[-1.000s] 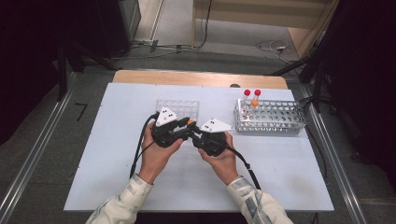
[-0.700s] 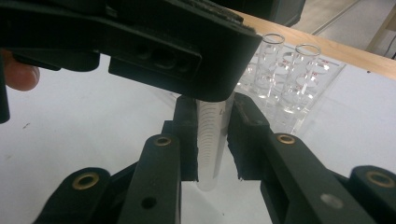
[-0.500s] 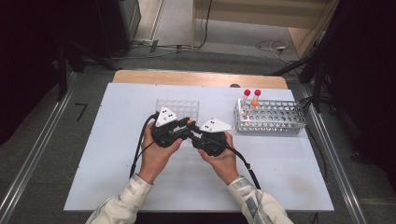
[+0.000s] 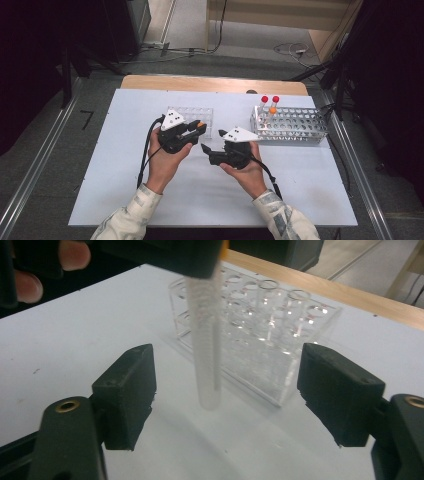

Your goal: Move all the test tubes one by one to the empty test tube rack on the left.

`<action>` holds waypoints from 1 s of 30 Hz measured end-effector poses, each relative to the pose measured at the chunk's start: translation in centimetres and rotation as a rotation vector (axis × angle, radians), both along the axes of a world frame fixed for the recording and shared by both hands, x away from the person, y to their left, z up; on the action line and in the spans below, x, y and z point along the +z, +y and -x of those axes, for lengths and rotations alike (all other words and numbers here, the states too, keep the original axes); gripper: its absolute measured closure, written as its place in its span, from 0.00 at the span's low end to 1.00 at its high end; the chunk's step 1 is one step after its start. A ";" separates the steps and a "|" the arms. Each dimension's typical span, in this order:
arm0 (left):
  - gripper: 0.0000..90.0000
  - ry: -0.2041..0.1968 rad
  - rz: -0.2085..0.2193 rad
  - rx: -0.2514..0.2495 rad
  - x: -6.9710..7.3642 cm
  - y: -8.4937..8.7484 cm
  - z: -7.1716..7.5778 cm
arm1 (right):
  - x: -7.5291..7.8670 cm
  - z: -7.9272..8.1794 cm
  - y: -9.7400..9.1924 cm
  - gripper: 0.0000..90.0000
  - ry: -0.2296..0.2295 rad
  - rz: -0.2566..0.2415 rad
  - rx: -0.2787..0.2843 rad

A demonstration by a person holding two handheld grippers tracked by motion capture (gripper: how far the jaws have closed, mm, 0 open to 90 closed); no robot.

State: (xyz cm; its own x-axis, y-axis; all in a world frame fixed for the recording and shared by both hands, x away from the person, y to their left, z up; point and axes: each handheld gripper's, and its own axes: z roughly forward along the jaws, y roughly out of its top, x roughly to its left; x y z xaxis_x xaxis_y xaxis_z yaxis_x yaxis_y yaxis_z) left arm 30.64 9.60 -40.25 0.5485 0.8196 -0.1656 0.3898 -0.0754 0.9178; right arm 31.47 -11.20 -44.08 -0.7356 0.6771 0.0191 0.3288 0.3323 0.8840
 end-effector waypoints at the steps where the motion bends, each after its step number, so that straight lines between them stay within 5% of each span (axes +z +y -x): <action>1: 0.79 -0.001 0.006 0.006 0.1 0.1 -0.1 | 0.0 0.0 -0.3 0.23 0.001 -0.004 -0.004; 13: 0.79 -0.026 -0.004 0.060 2.2 1.5 -0.8 | 0.0 -0.2 -3.7 0.23 0.014 -0.005 -0.050; 30: 0.79 -0.035 0.003 0.136 3.0 2.2 -4.1 | -0.1 -0.4 -7.0 0.24 0.027 -0.016 -0.105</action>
State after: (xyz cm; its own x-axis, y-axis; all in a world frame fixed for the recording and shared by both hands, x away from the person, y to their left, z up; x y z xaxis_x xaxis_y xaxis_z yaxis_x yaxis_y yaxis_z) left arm 34.74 11.80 -37.24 0.4375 0.8865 -0.1507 0.3639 -0.0213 0.9312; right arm 31.88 -18.16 -44.20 -0.6597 0.7499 0.0491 0.3848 0.2810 0.8792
